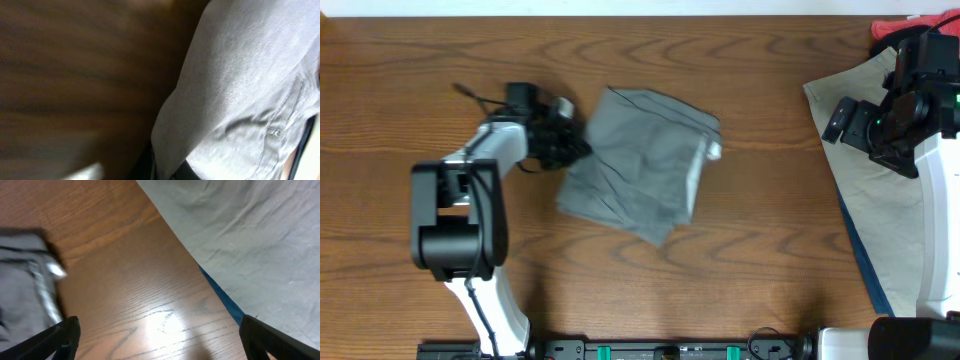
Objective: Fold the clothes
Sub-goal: 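Drag the folded shorts to the far left corner with the left gripper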
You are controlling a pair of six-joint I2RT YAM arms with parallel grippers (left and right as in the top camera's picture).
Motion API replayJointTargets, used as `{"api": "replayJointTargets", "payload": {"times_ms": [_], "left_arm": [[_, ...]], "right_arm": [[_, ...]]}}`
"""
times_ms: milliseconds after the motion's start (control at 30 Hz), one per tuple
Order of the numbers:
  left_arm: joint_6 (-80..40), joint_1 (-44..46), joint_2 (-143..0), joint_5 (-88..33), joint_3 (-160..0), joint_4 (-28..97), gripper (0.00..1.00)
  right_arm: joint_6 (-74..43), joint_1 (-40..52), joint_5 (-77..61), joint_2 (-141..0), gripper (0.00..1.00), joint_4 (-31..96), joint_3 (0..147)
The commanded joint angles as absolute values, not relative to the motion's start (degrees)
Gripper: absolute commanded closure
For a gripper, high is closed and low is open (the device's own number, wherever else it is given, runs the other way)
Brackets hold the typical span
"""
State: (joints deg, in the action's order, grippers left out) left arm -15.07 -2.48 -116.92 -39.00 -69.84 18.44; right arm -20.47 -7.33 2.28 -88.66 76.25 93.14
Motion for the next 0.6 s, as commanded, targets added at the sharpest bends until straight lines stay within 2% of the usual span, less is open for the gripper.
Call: {"api": "replayJointTargets", "payload": {"times_ms": [0, 233, 333, 567], "left_arm": [[-23.38, -10.17, -117.8, -36.34, -69.87, 14.06, 0.94], [-37.85, -25.91, -117.82, -30.76, -69.87, 5.82, 0.94], [-43.94, -31.22, -117.82, -30.81, -69.87, 5.06, 0.9], [-45.54, -35.03, -117.82, -30.83, -69.84, 8.12, 0.9]], "right_arm": [[-21.19, -7.53, 2.33, -88.92, 0.01, 76.27, 93.19], [-21.19, -7.53, 2.33, -88.92, 0.01, 76.27, 93.19], [-21.19, -7.53, 2.33, -88.92, 0.01, 76.27, 93.19], [-21.19, -7.53, 2.33, -88.92, 0.01, 76.27, 93.19]]}}
